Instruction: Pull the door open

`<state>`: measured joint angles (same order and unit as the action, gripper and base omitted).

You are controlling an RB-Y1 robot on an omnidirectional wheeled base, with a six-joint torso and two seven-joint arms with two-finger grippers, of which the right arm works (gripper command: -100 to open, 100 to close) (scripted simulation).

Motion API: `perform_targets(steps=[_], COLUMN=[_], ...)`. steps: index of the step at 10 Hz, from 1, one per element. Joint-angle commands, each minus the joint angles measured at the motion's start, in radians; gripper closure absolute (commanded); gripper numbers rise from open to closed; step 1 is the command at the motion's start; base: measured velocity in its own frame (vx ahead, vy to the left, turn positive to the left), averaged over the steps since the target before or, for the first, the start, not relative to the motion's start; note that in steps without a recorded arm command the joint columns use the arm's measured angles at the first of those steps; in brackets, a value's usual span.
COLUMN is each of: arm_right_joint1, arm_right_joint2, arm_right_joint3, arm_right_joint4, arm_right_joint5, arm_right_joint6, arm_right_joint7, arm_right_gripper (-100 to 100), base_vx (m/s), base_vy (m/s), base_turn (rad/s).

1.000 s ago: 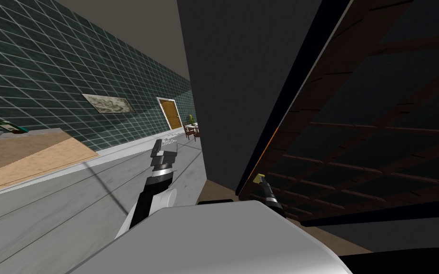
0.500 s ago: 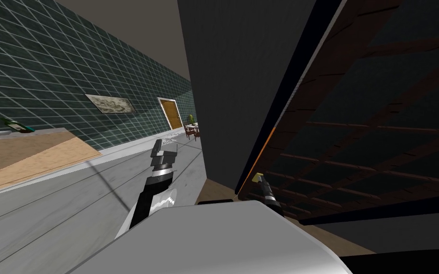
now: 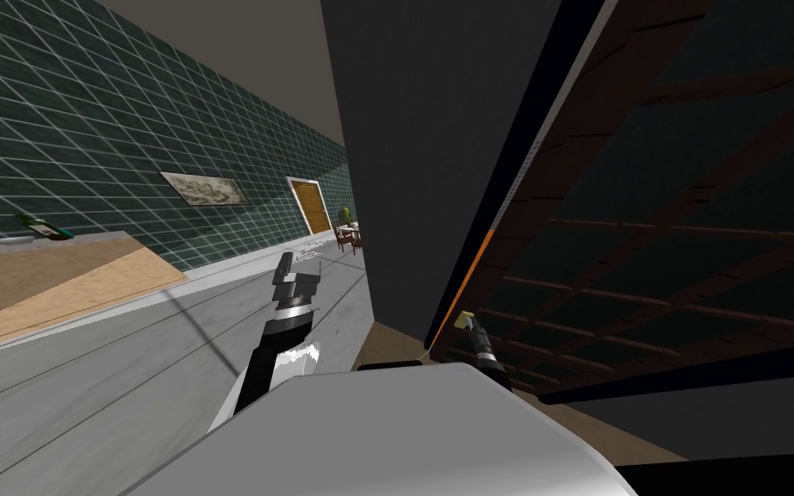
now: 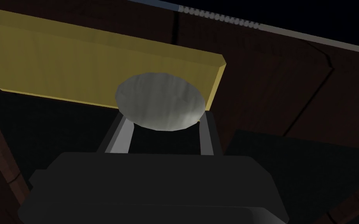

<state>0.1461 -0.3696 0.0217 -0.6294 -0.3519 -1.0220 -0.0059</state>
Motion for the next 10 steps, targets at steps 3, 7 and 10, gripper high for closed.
perform_targets(steps=[3,7,10], arm_right_joint1=[-0.01,-0.021,-0.031], arm_right_joint2=[0.011,0.014,0.018], arm_right_joint3=[0.011,0.016,0.022], arm_right_joint4=[0.0,0.0,0.001], arm_right_joint5=[-0.003,-0.007,-0.012], arm_right_joint6=[0.015,0.022,0.029], arm_right_joint7=[-0.093,-0.18,-0.264], arm_right_gripper=[100,100,100], base_vx=[-0.036,-0.045,-0.05], base_vy=[-0.008,-0.015,-0.015], base_turn=[0.01,0.014,0.016])
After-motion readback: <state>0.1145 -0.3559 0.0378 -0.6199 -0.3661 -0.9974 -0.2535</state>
